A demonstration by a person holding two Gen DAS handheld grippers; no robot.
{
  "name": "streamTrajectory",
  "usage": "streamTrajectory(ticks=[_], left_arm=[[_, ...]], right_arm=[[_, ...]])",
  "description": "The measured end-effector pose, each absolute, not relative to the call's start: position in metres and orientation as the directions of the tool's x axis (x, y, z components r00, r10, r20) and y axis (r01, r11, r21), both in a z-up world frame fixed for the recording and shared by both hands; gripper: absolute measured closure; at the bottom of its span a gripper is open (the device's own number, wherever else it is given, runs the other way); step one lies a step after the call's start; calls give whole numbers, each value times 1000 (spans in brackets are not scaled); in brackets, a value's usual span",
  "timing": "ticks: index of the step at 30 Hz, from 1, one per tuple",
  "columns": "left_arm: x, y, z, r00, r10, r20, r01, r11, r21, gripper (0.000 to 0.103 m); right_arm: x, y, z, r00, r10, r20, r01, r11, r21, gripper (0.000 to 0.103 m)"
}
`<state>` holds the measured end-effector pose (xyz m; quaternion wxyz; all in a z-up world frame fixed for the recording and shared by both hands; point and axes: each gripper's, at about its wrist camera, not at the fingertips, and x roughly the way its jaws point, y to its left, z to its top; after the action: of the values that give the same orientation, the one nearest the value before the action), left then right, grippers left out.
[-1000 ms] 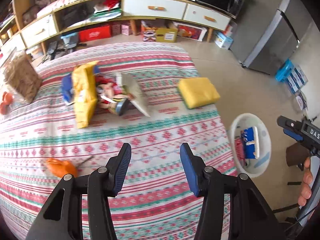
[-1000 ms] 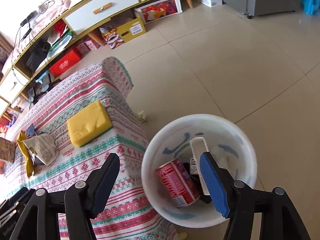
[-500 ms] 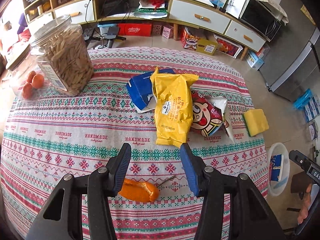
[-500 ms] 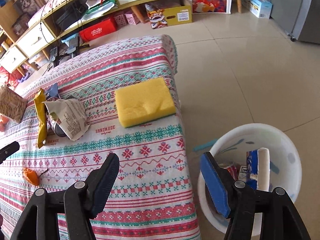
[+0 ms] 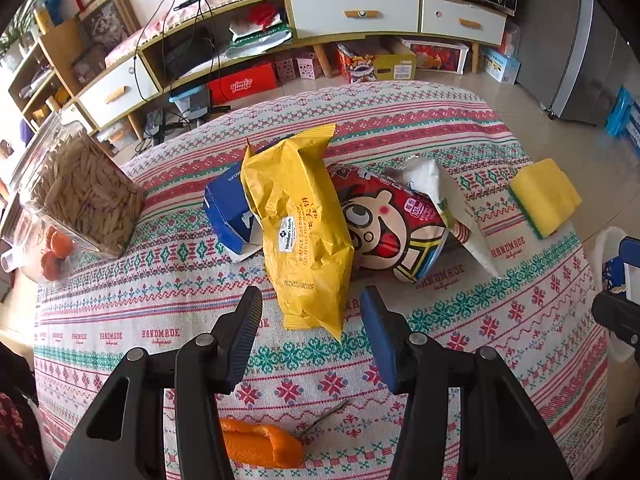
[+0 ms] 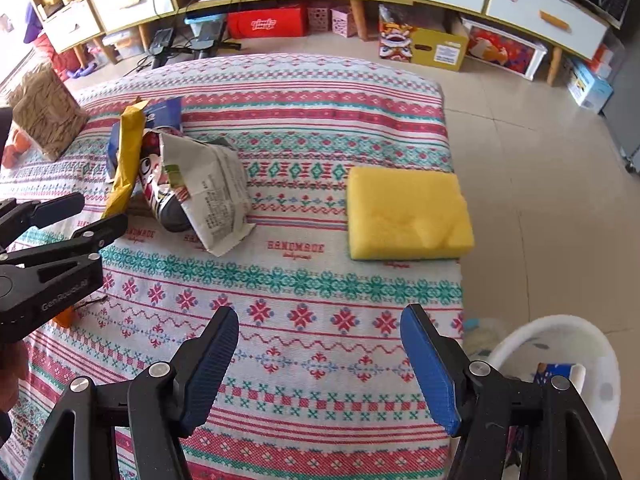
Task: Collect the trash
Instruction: 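Move both open tools back over the table toward the snack bags, then grasp the yellow snack bag with the left tool while the right tool grasps the white snack bag, then carry both snack bags over the white bin and open both tools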
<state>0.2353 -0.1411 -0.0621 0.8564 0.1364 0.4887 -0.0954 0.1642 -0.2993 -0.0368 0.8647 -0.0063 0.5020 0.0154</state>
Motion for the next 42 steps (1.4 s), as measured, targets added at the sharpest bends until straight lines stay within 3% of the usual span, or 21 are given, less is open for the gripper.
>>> streamTrajectory(ticks=[2,3,9,13,18,21,22,23,29,42], left_arm=[[239,-138,-63,513,-38,-857,298,945,137,67],[240,-135,-63,503,-46,-863,298,947,124,85],[240,-118,-63,478,-108,-872,285,958,37,98],[232,-105,-50,459,-155,-875,273,962,-27,101],[227,-84,-38,457,-199,-867,236,967,-98,102],[227,-76,-37,437,-229,-870,219,965,-144,102],[227,-73,-37,433,-242,-869,215,963,-161,102],[226,-71,-36,429,-253,-867,213,961,-175,102],[218,-59,-23,428,-305,-851,198,950,-241,102],[189,-82,5,442,-408,-799,284,908,-307,102]], right_arm=[[168,-289,-42,496,20,-868,-61,998,-12,31],[171,-284,-45,494,23,-869,-78,997,-18,31],[193,-245,-65,498,15,-867,-220,969,-109,31],[208,-227,-78,528,-53,-848,-269,936,-226,31],[225,-221,-87,546,-83,-834,-268,925,-268,36],[235,-218,-91,549,-82,-832,-274,923,-271,58],[239,-218,-93,544,-83,-835,-274,923,-271,82],[241,-219,-94,531,-80,-843,-273,926,-260,92],[234,-242,-54,510,76,-857,-214,976,-41,94],[190,-282,-18,547,154,-823,-118,987,106,95]])
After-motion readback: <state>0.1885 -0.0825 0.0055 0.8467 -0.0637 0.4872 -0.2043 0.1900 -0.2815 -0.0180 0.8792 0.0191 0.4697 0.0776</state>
